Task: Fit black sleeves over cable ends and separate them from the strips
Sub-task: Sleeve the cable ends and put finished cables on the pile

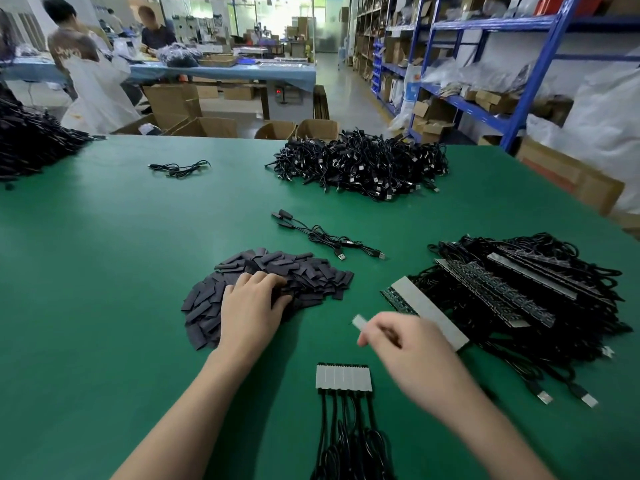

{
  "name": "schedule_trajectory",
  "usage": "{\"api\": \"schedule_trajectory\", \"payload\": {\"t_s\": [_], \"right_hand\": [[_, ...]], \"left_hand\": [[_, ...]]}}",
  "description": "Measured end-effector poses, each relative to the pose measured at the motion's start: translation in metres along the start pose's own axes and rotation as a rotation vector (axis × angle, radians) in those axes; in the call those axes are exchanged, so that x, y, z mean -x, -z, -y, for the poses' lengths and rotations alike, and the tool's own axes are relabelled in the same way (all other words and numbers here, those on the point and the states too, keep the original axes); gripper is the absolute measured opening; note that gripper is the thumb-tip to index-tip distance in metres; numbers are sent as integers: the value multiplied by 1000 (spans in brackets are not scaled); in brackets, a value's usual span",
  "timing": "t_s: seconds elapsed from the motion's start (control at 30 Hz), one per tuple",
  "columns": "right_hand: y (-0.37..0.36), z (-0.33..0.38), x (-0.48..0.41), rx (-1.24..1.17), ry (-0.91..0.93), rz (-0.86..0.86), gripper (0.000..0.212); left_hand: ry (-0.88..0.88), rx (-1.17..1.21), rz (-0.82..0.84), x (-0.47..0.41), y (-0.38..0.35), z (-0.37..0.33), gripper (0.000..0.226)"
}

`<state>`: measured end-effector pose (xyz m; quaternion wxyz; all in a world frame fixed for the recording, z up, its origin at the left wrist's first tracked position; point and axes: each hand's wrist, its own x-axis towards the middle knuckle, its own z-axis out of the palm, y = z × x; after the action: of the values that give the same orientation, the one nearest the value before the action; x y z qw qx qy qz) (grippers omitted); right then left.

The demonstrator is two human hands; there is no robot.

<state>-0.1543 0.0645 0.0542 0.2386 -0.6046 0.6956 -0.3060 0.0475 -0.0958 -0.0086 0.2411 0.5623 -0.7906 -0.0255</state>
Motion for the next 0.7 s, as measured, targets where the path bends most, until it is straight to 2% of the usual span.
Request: {"api": "schedule_trajectory", "payload": {"t_s": [0.17,0.37,0.57,0.7], "right_hand": [[-39,-21,-4,25,-81,17,32],[-53,-36,-3,71,-24,-40,29],[-49,-39,4,0,38,-55,18],[-46,-39,5,-78,64,-64,16]], "left_hand": [[-1,30,21,-8,2,4,26],[-11,91,49,-5,12,6,26],[-118,454,83,36,20,-9,19],[-143,599,61,57,26,-23,17]]}}
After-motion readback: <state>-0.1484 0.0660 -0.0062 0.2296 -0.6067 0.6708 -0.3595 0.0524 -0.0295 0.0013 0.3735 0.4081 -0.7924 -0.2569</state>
